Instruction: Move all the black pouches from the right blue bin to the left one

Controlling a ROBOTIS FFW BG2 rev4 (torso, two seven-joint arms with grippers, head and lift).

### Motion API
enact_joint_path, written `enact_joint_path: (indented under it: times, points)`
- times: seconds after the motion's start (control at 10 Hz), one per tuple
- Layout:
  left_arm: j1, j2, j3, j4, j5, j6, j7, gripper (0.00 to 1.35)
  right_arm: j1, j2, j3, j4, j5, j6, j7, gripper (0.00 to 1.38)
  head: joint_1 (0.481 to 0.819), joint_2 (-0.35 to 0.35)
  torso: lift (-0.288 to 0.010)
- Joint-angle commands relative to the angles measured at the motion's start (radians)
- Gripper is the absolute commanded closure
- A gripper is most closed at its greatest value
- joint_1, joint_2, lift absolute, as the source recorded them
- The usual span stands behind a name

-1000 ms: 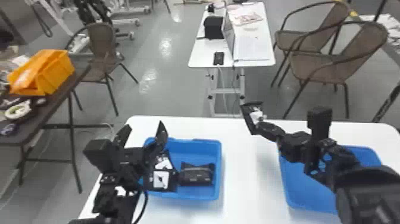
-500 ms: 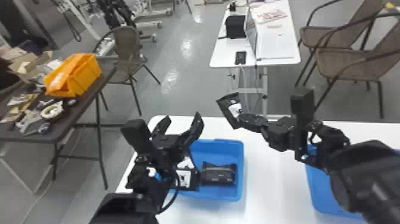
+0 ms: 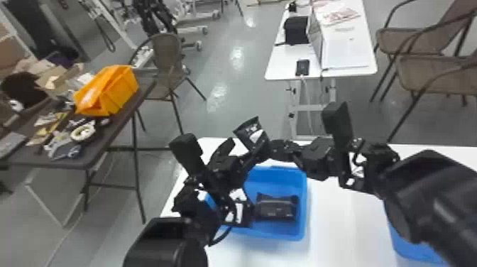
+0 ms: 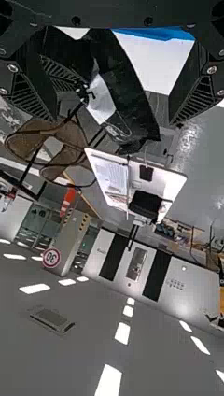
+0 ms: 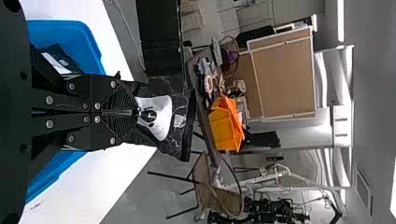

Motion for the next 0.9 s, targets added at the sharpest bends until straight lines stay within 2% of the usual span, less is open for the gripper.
enact_joint_path:
  times: [0.0, 0.4, 0.5, 0.6, 0.7, 0.8]
  points:
    - [0.001, -0.002, 0.001, 0.0, 0.001, 0.002, -0.001, 0.15, -0.013, 0.0, 0.02, -0.001, -0.009, -0.006, 0.001, 1.29, 0.695, 0.33, 0.01]
    - [0.003, -0.008, 0.001, 0.013, -0.017, -0.013, 0.002, 0.16, -0.023, 0.001, 0.037, -0.004, -0.018, -0.006, -0.001, 1.29, 0.695, 0.346, 0.01]
    - [0.001, -0.014, 0.001, 0.014, -0.046, -0.029, 0.002, 0.26, -0.024, 0.004, 0.039, -0.004, -0.018, -0.006, -0.001, 1.29, 0.695, 0.347, 0.01]
    - [-0.002, -0.013, -0.003, 0.013, -0.089, -0.049, -0.001, 0.85, -0.024, 0.006, 0.04, -0.004, -0.021, -0.006, -0.001, 1.29, 0.695, 0.35, 0.01]
    - [0.006, -0.013, -0.009, 0.011, -0.1, -0.09, 0.01, 1.24, -0.023, 0.004, 0.04, -0.003, -0.026, -0.006, 0.001, 1.29, 0.695, 0.35, 0.01]
    - [0.009, -0.011, -0.011, 0.01, -0.115, -0.113, 0.008, 1.22, -0.019, 0.004, 0.039, -0.003, -0.027, -0.006, 0.001, 1.29, 0.695, 0.35, 0.01]
